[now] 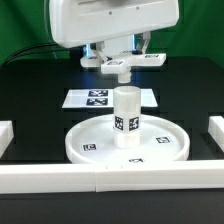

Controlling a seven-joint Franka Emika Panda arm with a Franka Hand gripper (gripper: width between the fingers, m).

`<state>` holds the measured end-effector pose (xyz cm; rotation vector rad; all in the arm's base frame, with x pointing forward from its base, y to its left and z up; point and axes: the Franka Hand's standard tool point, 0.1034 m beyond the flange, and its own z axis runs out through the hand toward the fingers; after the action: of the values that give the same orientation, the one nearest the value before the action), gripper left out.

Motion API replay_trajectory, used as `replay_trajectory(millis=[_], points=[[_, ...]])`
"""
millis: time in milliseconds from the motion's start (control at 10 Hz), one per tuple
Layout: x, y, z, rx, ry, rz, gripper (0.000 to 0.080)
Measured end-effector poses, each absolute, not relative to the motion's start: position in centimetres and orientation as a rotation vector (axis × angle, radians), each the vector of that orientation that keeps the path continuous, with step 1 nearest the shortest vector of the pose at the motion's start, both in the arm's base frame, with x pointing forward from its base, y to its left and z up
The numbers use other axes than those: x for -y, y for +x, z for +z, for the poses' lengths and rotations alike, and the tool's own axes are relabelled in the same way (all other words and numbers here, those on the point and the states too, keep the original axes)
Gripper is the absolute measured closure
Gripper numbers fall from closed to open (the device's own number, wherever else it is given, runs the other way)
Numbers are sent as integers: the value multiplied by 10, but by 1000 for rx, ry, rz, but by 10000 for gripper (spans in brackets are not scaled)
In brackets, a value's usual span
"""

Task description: Assemble round table

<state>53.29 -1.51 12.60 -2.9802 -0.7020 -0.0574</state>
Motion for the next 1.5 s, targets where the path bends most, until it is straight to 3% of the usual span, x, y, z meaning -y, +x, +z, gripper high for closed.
replay_trajectory(millis=[500,1500], points=[[6,552,121,859,-2977,-15,350],[12,554,121,864,-2983,-39,350]])
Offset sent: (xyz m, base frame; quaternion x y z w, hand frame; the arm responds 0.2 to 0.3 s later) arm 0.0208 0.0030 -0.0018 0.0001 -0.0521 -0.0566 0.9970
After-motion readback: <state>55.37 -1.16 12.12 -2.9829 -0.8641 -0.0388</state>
